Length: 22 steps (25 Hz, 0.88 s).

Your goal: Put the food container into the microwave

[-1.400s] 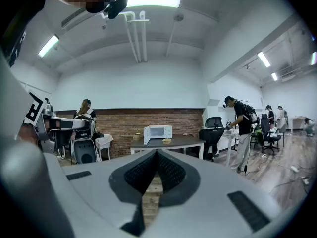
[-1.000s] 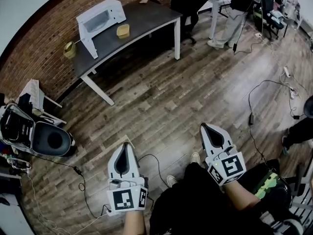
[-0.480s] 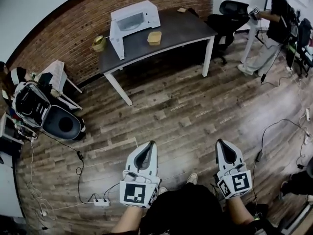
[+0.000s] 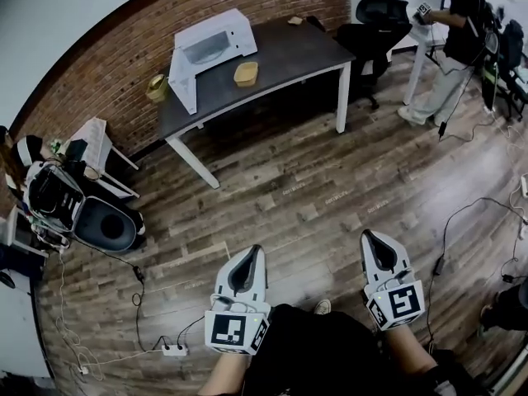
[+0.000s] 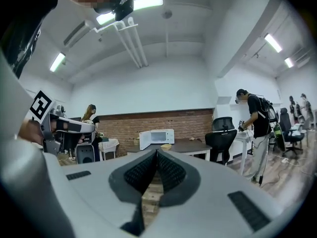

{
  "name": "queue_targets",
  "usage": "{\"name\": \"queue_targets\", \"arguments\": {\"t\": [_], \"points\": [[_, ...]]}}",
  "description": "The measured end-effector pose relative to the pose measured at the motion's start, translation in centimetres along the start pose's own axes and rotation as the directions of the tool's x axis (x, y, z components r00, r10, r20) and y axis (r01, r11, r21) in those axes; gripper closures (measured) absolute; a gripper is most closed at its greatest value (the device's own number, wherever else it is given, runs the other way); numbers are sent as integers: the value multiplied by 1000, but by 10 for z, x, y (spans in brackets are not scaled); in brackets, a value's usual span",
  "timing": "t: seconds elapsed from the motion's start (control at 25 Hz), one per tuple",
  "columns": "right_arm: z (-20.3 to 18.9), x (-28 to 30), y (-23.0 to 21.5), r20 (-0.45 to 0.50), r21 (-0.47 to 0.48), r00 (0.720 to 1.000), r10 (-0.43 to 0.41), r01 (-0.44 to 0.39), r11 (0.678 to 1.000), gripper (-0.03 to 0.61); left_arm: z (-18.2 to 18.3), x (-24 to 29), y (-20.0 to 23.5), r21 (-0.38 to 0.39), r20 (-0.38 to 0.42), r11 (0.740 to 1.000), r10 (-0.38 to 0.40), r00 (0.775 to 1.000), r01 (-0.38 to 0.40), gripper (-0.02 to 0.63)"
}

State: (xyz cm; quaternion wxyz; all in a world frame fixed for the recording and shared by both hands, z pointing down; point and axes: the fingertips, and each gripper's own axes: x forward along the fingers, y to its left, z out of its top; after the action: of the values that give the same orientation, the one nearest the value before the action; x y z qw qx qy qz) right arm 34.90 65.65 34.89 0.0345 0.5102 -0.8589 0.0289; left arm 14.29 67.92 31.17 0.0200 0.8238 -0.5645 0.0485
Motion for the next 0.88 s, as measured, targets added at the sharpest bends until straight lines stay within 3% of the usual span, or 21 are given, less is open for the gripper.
{"name": "queue_targets", "arguments": {"t": [0.4, 0.64, 0.88], "points": [[6, -7, -25, 37, 53, 999, -28, 26, 998, 515, 11, 3, -19, 69, -74, 998, -9, 997, 15, 605], [2, -23, -39, 40, 73, 996, -83, 80, 994, 515, 12, 9, -39, 129, -79, 989, -63, 995, 73, 606], [-8, -24, -39, -20, 40, 995, -102, 103, 994, 515, -5, 21, -43, 80, -73, 988, -123, 990, 129, 606]]}}
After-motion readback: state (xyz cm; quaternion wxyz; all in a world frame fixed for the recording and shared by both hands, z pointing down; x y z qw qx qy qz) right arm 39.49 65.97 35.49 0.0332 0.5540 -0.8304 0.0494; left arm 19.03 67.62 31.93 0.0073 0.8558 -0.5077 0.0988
